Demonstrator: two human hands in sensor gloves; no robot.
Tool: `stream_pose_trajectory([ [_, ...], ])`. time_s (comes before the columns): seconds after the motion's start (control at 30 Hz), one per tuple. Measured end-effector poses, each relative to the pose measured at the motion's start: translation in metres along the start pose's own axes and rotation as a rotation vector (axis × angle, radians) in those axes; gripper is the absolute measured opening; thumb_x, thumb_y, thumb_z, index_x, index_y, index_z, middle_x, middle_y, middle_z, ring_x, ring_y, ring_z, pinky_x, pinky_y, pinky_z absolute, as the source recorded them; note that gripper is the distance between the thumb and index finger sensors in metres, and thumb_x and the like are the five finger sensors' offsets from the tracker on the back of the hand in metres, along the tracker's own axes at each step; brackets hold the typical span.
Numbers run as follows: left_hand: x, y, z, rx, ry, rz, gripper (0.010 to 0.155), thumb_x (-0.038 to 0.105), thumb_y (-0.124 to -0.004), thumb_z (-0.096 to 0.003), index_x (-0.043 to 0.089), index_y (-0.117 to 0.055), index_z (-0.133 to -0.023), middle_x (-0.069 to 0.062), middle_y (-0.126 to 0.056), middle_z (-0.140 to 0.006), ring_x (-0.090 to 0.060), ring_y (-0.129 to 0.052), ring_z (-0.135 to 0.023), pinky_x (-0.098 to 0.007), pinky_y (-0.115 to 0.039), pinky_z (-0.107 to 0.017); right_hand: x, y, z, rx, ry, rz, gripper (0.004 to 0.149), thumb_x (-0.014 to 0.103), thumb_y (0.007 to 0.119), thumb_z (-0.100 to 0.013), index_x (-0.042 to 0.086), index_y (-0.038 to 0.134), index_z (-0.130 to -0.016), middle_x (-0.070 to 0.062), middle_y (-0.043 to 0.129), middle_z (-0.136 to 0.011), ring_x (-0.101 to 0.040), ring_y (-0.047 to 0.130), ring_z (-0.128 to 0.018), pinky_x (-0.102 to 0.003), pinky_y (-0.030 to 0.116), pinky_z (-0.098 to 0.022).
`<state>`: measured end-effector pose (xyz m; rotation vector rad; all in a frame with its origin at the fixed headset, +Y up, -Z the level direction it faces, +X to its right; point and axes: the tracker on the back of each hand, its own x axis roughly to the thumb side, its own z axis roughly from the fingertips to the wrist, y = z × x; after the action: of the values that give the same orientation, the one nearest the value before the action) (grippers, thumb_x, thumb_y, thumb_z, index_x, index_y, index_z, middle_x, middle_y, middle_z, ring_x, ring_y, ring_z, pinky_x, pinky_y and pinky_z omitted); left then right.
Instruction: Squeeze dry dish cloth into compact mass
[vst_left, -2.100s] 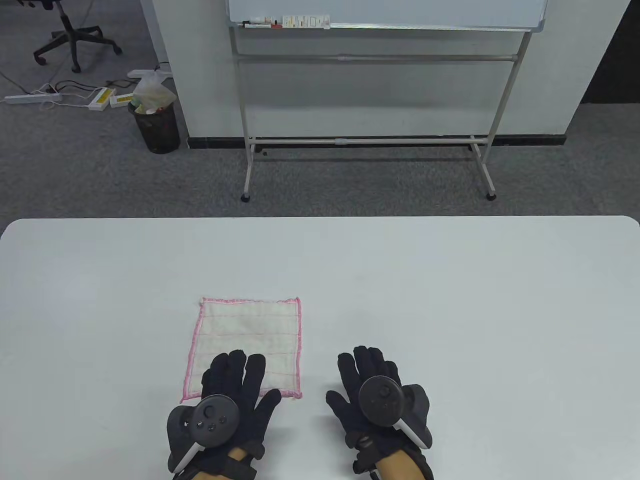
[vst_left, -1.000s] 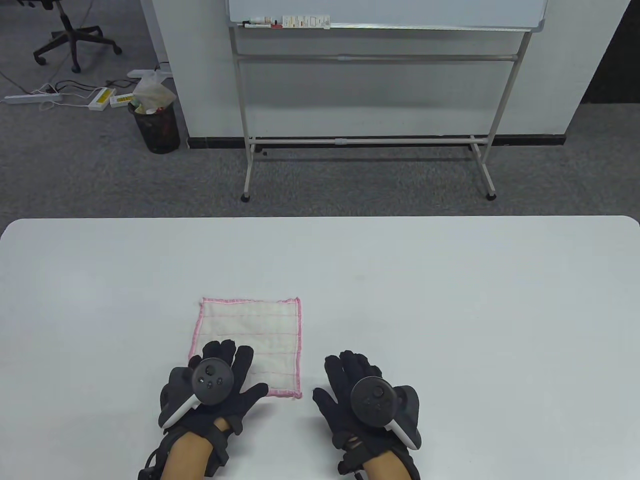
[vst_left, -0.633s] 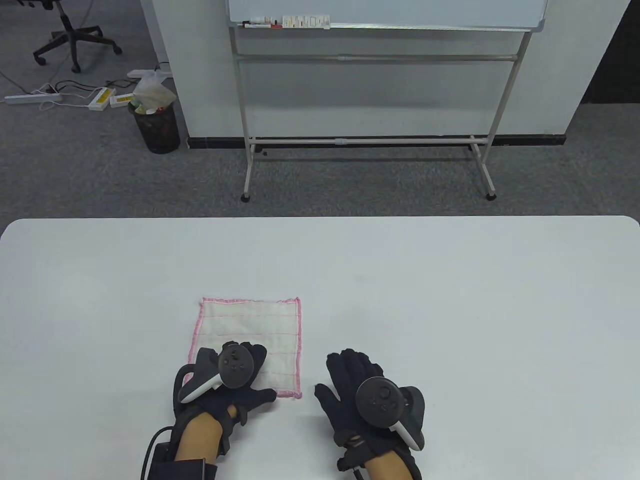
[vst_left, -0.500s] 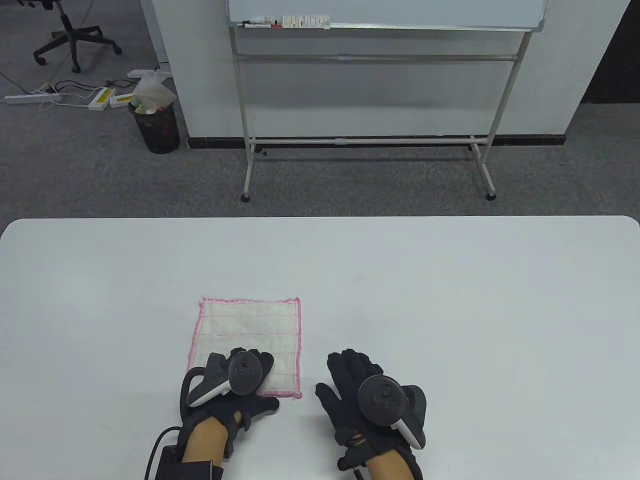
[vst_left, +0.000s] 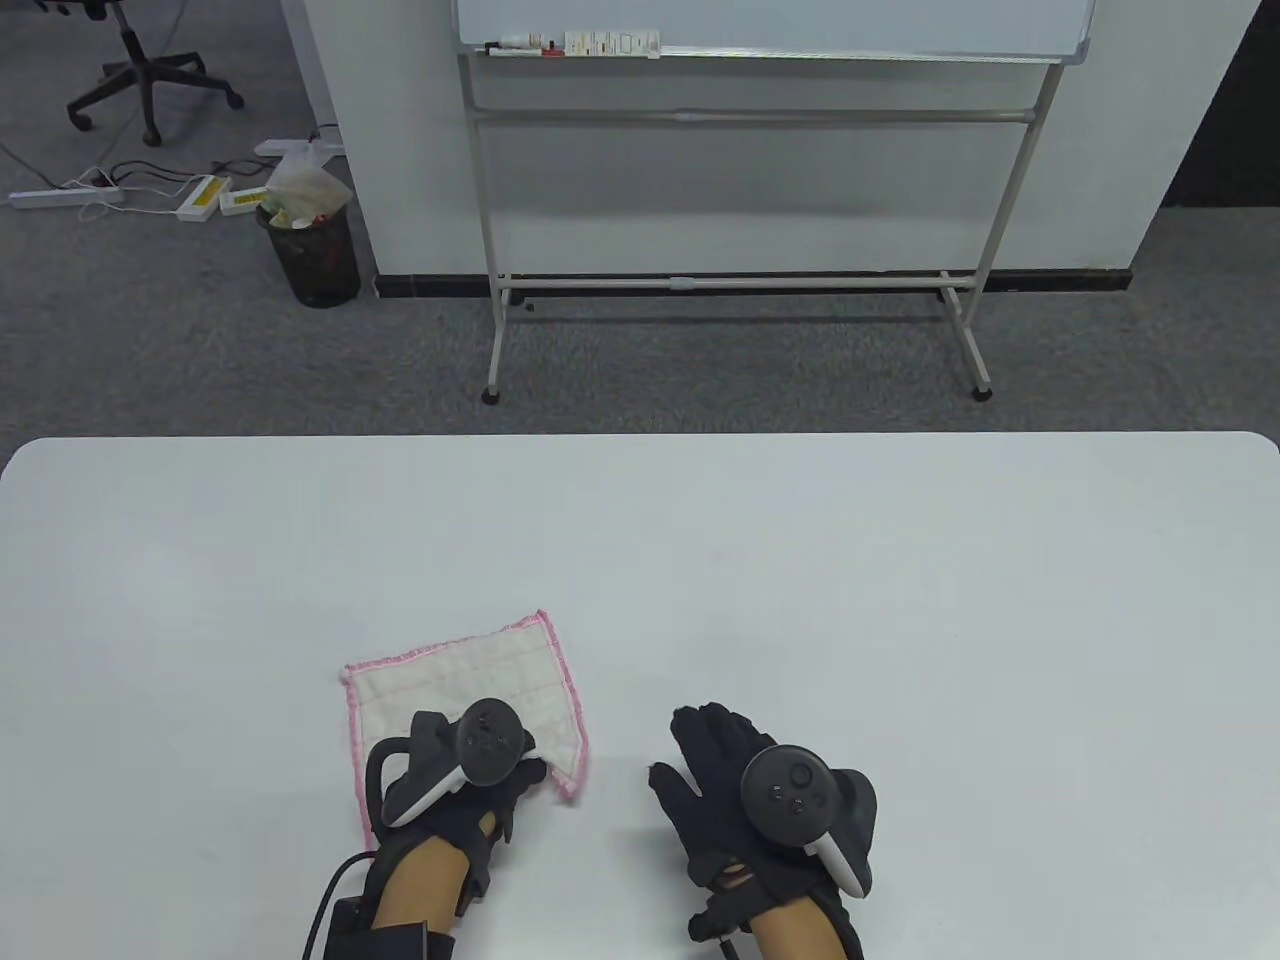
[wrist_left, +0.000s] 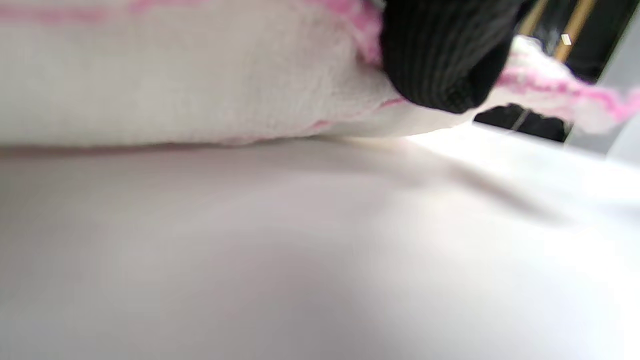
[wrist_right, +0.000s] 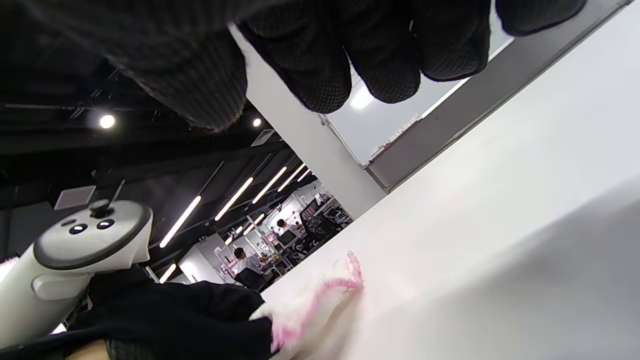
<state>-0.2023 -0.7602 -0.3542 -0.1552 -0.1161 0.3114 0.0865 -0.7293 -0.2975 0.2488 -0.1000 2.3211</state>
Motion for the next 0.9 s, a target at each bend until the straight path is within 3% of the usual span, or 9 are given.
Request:
stream_pose_trajectory([
  [0.13, -0.004, 0.019, 0.004, -0.003, 0.042, 0.251, 0.044, 0.048, -0.083, -0.0467, 0.022, -0.084, -0.082, -0.006, -0.090, -0.082, -0.035, -0.089, -0.072, -0.053, -0.075, -0.054, -0.006, 0.000, 0.001, 0.007, 0.042, -0.114, 0.070, 0.054, 0.075, -0.048, 0.012, 0.059, -0.101, -0.020, 0.057, -0.105, -0.049, 0.057, -0.096, -0.066, 0.047, -0.068],
  [0.27, 0.005, 0.039, 0.009, -0.028, -0.006, 0.489, 0.045, 0.049, -0.081, -0.0480, 0.023, -0.082, -0.084, -0.005, -0.088, -0.084, -0.035, -0.088, -0.073, -0.053, -0.075, -0.055, -0.021, 0.013, -0.001, 0.161, 0.159, -0.332, 0.074, 0.054, 0.077, -0.048, 0.011, 0.054, -0.103, -0.023, 0.052, -0.106, -0.051, 0.052, -0.097, -0.066, 0.045, -0.068],
  [0.4, 0.023, 0.061, 0.016, -0.033, -0.078, 0.618, 0.045, 0.050, -0.081, -0.0486, 0.024, -0.082, -0.085, -0.009, -0.084, -0.093, -0.039, -0.084, -0.083, -0.056, -0.073, -0.059, -0.037, 0.020, -0.001, 0.298, 0.222, -0.519, 0.093, 0.067, 0.077, -0.044, 0.013, 0.034, -0.107, -0.023, 0.036, -0.109, -0.053, 0.044, -0.099, -0.066, 0.042, -0.069],
  [0.5, 0.039, 0.072, 0.022, -0.075, -0.164, 0.718, 0.046, 0.052, -0.079, -0.0492, 0.024, -0.081, -0.085, -0.011, -0.077, -0.102, -0.051, -0.073, -0.089, -0.061, -0.070, -0.061, -0.041, 0.021, -0.002, 0.374, 0.222, -0.674, 0.109, 0.074, 0.082, -0.037, 0.012, 0.024, -0.106, -0.025, 0.024, -0.109, -0.054, 0.037, -0.101, -0.068, 0.040, -0.069],
  [0.7, 0.071, 0.078, 0.039, -0.194, -0.363, 0.954, 0.046, 0.054, -0.076, -0.0512, 0.026, -0.078, -0.088, -0.015, -0.067, -0.106, -0.053, -0.071, -0.088, -0.060, -0.072, -0.061, -0.034, 0.031, -0.001, 0.503, 0.145, -0.920, 0.126, 0.077, 0.085, -0.034, 0.012, 0.002, -0.101, -0.029, 0.009, -0.105, -0.059, 0.024, -0.101, -0.074, 0.039, -0.068],
  [0.8, 0.079, 0.075, 0.050, -0.236, -0.412, 1.125, 0.047, 0.054, -0.074, -0.0529, 0.026, -0.074, -0.090, -0.015, -0.068, -0.106, -0.051, -0.077, -0.086, -0.057, -0.077, -0.058, -0.021, 0.034, -0.004, 0.520, 0.031, -1.098, 0.122, 0.072, 0.089, -0.035, 0.010, 0.010, -0.104, -0.029, 0.019, -0.106, -0.058, 0.038, -0.101, -0.071, 0.050, -0.065],
  [0.9, 0.074, 0.062, 0.057, -0.259, -0.357, 1.292, 0.049, 0.049, -0.074, -0.0548, 0.022, -0.071, -0.096, -0.020, -0.076, -0.100, -0.046, -0.093, -0.076, -0.051, -0.088, -0.048, -0.008, 0.030, -0.006, 0.473, -0.040, -1.116, 0.093, 0.058, 0.093, -0.042, 0.010, 0.045, -0.105, -0.024, 0.051, -0.105, -0.048, 0.070, -0.092, -0.060, 0.069, -0.055],
])
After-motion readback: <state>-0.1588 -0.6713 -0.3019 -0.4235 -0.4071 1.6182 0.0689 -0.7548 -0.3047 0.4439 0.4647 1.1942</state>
